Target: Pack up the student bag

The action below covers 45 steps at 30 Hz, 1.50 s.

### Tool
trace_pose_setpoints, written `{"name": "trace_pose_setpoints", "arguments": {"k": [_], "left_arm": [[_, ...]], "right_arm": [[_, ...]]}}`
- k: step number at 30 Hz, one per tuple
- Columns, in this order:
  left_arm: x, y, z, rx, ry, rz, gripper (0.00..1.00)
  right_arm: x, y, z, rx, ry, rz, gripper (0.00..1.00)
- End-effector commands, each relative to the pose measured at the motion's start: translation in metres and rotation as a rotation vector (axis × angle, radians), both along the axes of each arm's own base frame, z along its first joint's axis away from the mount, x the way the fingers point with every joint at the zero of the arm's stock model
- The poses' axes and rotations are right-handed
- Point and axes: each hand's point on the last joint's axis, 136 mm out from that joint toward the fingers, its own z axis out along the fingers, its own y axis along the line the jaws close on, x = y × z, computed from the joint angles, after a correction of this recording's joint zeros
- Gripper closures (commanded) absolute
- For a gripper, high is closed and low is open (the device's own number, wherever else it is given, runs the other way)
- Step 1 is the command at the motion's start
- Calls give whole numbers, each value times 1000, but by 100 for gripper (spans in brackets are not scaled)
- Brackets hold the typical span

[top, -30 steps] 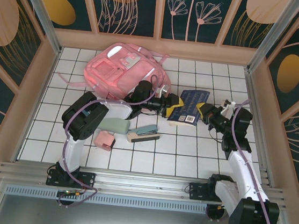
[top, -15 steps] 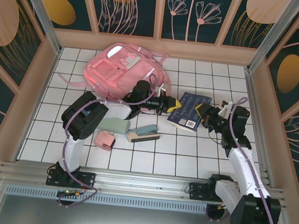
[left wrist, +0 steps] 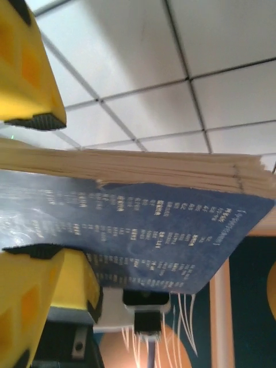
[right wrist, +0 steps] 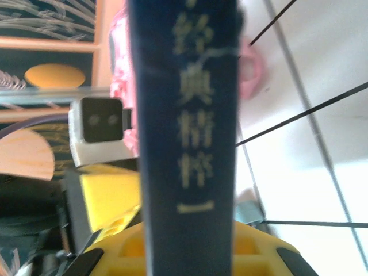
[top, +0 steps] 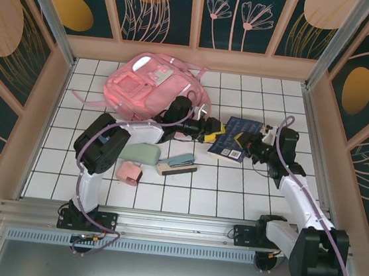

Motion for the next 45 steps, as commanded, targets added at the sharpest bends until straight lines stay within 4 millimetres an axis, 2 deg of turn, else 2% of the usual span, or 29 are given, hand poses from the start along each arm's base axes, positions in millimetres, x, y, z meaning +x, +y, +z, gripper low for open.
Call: {"name": "trace_pose_setpoints", "arguments": {"k": [1,4,6,13,16,24,28,32,37,41,45], "left_arm": [[22,29,27,275,-240,48,37],[50,54,39,509,-407,111,36],[65,70,37,651,-473,140,35],[117,124,11,1136,-594,222,33],[134,140,-5,1291,-616,229,30],[164,151,-45,1395,-601,211,30],[173,159,-65,1414,-568,206,34],[180,171,-75,1448,-567,223,43],[183,177,-80,1467,-567,220,72],[180,168,-71,1387,-566,202,98],[179,163,-51,1287,-559,209,100]], "right_arm": [[7,-25,13,-133,-61,-77,100],[7,-30,7,-191,-59,-79,100],[7,-31,4,-217,-60,-76,100],[9,-31,1,-258,-76,-59,100],[9,-30,-1,-258,-74,-53,100],[9,-27,-11,-244,-58,-36,100],[8,-24,-16,-218,-47,-31,100],[7,-21,-19,-195,-43,-22,100],[6,-19,-20,-185,-42,-18,100],[7,-19,-17,-184,-47,-20,100],[8,-20,-13,-188,-54,-24,100]]}}
